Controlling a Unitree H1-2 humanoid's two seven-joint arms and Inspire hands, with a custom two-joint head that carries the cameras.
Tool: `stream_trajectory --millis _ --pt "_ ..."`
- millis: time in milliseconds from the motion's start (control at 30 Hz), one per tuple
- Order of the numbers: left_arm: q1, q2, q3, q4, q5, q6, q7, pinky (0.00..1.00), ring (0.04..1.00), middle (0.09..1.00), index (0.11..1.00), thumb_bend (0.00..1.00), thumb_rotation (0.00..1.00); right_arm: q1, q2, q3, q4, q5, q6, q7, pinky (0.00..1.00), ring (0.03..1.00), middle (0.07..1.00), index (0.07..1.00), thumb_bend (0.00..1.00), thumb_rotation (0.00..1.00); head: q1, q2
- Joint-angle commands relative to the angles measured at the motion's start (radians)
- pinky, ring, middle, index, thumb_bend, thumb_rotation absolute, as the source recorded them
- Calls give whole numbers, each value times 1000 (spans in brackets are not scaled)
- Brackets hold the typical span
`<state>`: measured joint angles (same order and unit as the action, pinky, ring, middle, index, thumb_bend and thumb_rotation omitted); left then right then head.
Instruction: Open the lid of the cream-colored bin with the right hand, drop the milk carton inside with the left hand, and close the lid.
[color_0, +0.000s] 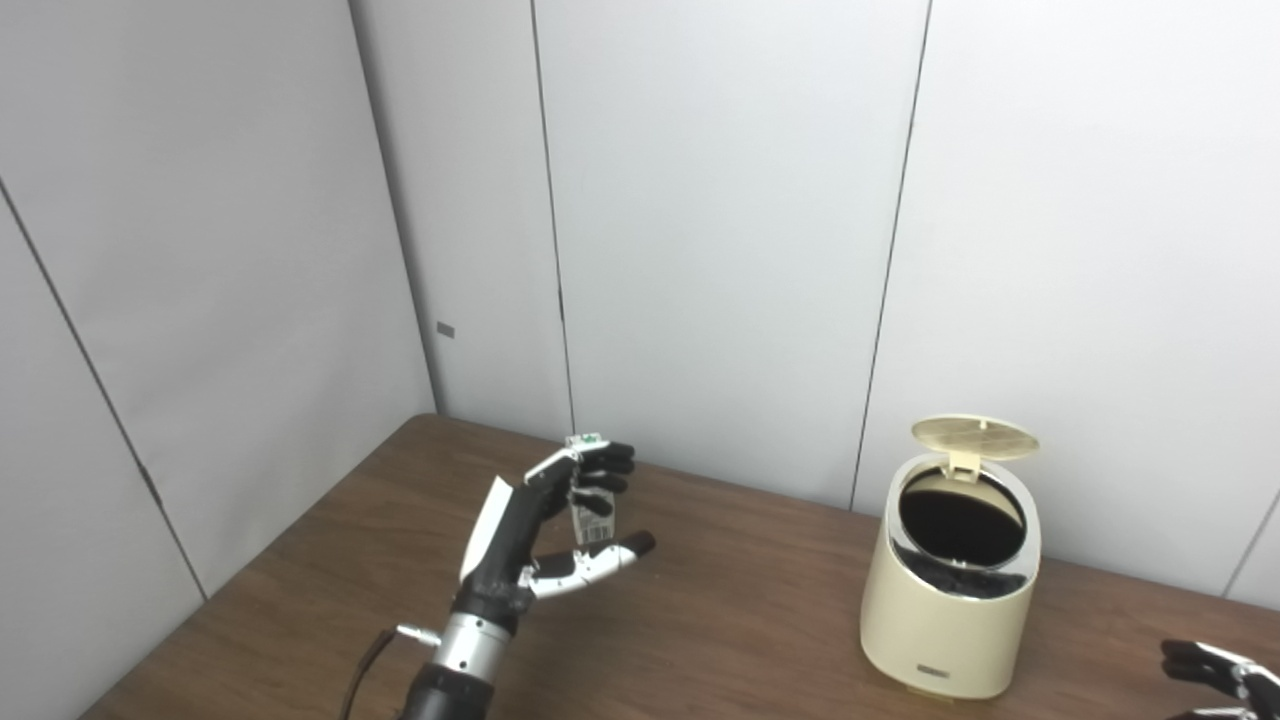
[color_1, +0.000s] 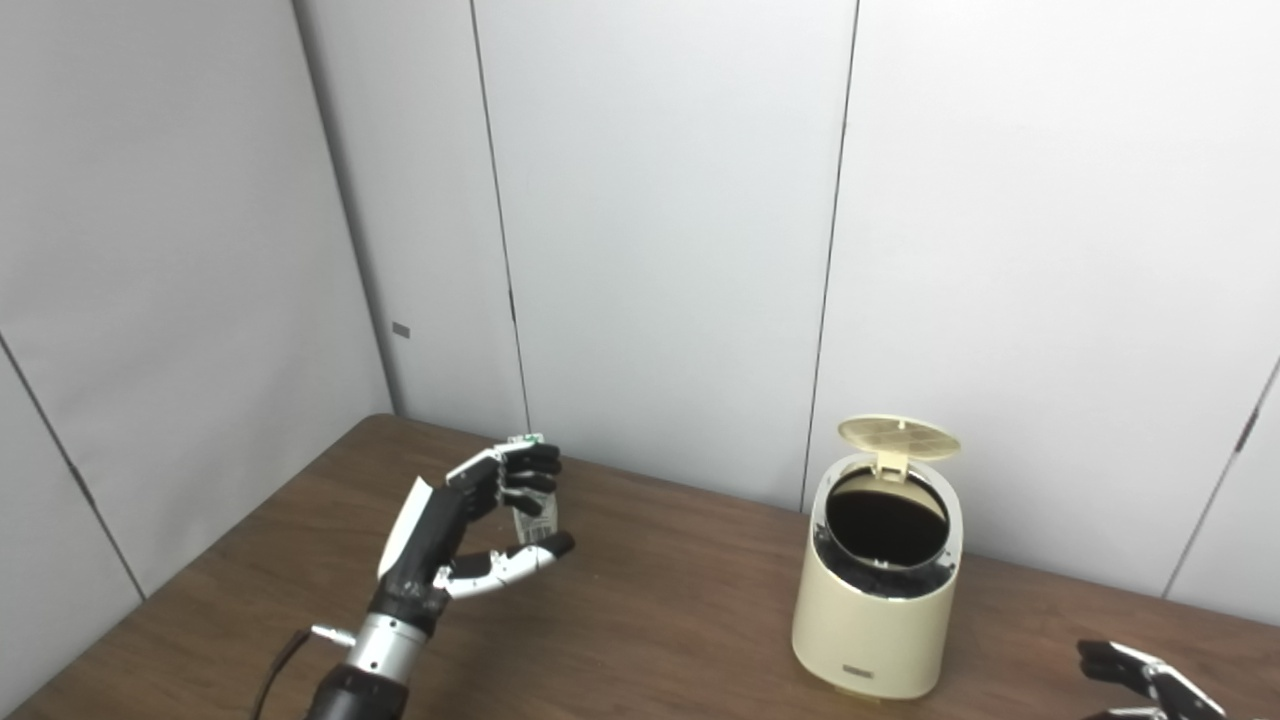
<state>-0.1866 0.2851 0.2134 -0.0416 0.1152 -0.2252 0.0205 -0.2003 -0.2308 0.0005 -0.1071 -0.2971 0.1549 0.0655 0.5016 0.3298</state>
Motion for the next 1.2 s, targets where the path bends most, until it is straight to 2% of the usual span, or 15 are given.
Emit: stream_trajectory --millis 0,200,300,400,533,600,733,867,900,1033,1167 --pt "-46 27 10 -23 8 7 11 584 660 705 714 715 122 -44 -22 -1 -31 -4 -9 0 253 557 741 725 957 425 1 1" --pt "-88 61 37 11 17 7 44 547 661 702 716 756 120 -46 -24 -3 -33 0 -9 10 250 557 749 731 969 432 2 7" --pt "-107 74 49 24 13 16 48 585 694 716 738 801 170 -48 -29 -3 -32 -5 -14 12 226 545 744 730 945 423 3 8" --pt "-131 92 55 48 6 14 44 617 725 743 761 825 177 -49 -33 -3 -29 1 -16 13 218 533 732 715 951 429 3 11" --pt "-180 137 50 124 18 -25 44 725 804 790 792 852 186 -47 -33 -4 -32 4 -4 13 214 527 727 710 971 431 3 13" --pt "-200 153 47 155 29 -28 50 767 814 796 792 871 190 -47 -34 -1 -35 0 1 15 212 524 727 711 972 431 3 13" --pt "-225 173 44 214 44 -37 63 840 850 812 799 888 209 -45 -37 0 -37 -1 1 16 211 525 731 716 954 428 -2 17" --pt "-242 183 42 279 44 -57 70 974 901 841 818 871 210 -41 -41 -2 -37 -2 2 14 206 528 735 718 939 417 -1 21" --pt "-245 186 41 297 34 -60 63 981 905 844 817 867 210 -41 -43 -1 -37 -3 1 14 206 528 735 718 936 416 -3 22" --pt "-253 179 26 392 27 -105 62 880 889 853 804 878 187 -39 -50 -1 -33 -3 -10 14 204 507 717 706 940 432 -5 26" --pt "-264 154 20 485 10 -140 76 829 901 880 834 898 192 -36 -54 0 -33 6 -20 19 198 502 706 698 955 433 -9 28"
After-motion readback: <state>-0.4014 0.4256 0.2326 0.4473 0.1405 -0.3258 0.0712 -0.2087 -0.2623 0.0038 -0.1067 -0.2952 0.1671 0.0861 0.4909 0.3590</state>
